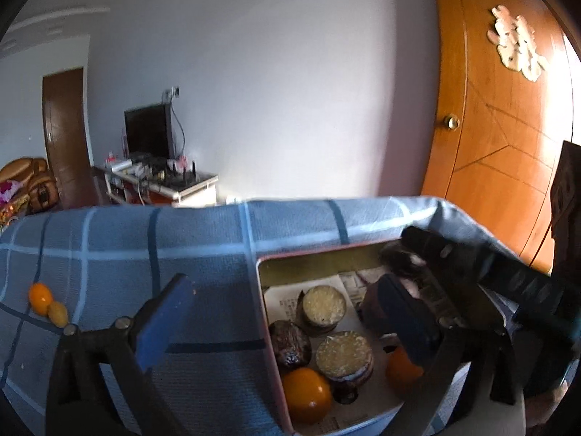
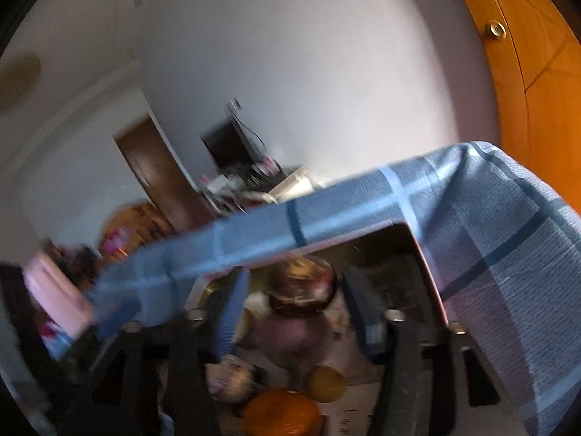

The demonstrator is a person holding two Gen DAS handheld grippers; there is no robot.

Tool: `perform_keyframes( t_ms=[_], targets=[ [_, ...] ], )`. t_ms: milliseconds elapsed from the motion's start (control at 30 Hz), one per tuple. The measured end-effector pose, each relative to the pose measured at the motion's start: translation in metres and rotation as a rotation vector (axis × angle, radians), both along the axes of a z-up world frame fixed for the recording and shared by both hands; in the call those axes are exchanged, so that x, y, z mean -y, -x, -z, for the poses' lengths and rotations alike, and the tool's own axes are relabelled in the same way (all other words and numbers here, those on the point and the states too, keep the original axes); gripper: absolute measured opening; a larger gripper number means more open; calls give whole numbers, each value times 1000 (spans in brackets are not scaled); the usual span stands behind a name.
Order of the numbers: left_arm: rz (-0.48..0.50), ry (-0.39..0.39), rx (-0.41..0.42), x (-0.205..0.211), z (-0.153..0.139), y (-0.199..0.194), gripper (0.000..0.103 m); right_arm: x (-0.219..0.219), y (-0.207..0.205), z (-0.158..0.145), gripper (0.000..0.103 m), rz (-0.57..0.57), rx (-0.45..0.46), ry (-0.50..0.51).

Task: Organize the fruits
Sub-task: 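Lower both brown fruits into the tin and open both grippers, then withdraw both grippers from the tin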

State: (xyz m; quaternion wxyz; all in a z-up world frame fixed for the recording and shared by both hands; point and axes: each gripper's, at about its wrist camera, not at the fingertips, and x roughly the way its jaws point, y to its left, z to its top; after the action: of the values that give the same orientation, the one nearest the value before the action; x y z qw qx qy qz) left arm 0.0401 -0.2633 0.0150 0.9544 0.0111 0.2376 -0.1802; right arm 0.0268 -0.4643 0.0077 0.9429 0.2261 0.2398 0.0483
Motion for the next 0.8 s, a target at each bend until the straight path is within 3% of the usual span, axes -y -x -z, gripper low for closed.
perform_keyframes(
  t_ms=[67,167,400,600,800],
  targets=[
    [3,2,33,-4,-6,9,103,5,14,-9,73,31,87,-35],
    [-33,10,69,-14,-11,17,103,10,34,-17,78,142,164,-19],
    [-127,-40,92,-36,-6,23,103,12,59,-23,79,395,180,96],
    [-203,-51,108,-57,-1,32,103,-12,70,-21,79,426,211,187],
    [-214,-35,99,-73,1,39,103,-24,85,-19,79,444,229,239]
  ],
)
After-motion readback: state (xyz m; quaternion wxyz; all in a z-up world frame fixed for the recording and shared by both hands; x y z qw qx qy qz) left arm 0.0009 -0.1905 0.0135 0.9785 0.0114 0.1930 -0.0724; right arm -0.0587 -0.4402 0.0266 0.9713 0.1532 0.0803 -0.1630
